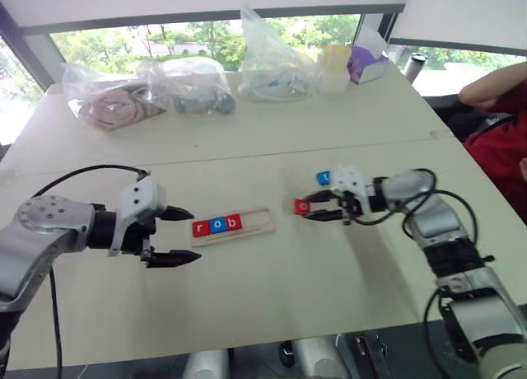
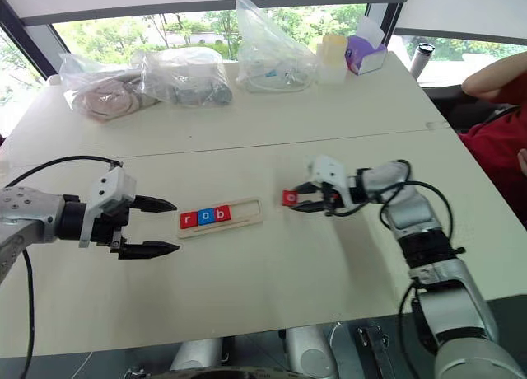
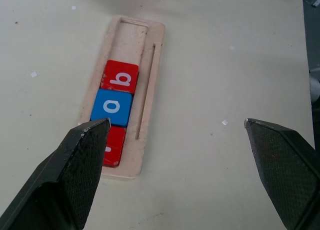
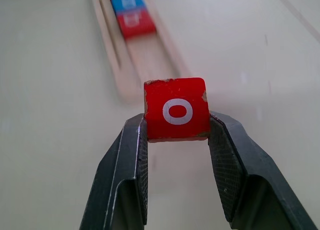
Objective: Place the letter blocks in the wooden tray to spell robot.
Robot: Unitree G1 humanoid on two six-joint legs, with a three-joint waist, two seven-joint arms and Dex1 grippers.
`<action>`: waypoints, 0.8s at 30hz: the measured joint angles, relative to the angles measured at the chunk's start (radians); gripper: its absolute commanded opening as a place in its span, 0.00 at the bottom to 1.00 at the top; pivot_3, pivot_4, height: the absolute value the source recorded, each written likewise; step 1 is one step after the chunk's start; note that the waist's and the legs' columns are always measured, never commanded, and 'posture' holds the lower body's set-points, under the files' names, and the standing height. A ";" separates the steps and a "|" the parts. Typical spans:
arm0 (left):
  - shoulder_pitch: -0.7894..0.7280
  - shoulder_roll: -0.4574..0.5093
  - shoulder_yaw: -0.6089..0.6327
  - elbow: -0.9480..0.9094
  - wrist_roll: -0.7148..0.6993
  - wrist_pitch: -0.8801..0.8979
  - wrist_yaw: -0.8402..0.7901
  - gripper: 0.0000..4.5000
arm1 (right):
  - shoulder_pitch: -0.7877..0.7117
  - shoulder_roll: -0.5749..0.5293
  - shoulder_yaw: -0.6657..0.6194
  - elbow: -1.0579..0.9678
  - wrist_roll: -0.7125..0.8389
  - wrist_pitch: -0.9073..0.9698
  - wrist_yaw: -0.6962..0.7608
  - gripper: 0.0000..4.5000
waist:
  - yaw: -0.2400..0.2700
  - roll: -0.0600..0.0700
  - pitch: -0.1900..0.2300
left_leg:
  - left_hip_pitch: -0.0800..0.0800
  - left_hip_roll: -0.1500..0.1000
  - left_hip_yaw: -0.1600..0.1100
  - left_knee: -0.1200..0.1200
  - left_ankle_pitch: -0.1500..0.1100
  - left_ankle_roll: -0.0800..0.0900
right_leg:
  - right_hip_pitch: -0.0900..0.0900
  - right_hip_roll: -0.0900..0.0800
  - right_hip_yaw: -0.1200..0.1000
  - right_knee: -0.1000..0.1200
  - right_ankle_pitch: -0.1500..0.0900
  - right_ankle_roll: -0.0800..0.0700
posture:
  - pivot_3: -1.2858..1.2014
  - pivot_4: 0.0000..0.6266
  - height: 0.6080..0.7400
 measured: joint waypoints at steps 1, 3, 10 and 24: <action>0.004 0.000 0.004 0.000 0.000 0.001 0.003 1.00 | -0.025 0.035 0.025 0.003 -0.010 0.010 -0.007 0.25 | 0.001 0.000 0.000 | 0.000 0.000 0.000 0.000 0.000 0.000 | 0.000 0.000 0.000 0.000 0.000 0.000 | 0.52 0.24 1.00; 0.004 -0.001 0.015 0.000 0.000 0.002 0.013 1.00 | -0.060 0.078 0.076 0.023 -0.038 0.003 -0.017 0.25 | 0.006 0.000 0.000 | -0.001 0.000 0.000 0.000 0.000 0.000 | 0.000 -0.001 -0.001 -0.001 0.000 0.000 | 0.52 0.24 1.00; 0.022 -0.028 0.019 -0.016 -0.001 0.009 0.077 1.00 | -0.156 0.138 0.177 0.215 -0.152 -0.086 -0.020 0.25 | 0.026 0.000 0.000 | -0.003 -0.002 0.001 0.001 0.000 -0.001 | -0.001 -0.003 0.000 -0.003 0.002 -0.003 | 0.52 0.24 1.00; 0.057 -0.049 0.021 -0.053 -0.012 0.022 0.129 1.00 | -0.219 0.182 0.195 0.344 -0.209 -0.178 0.028 0.25 | 0.023 0.000 0.000 | -0.002 -0.001 0.000 0.000 0.000 -0.001 | -0.001 -0.002 -0.001 -0.001 0.002 -0.003 | 0.52 0.24 1.00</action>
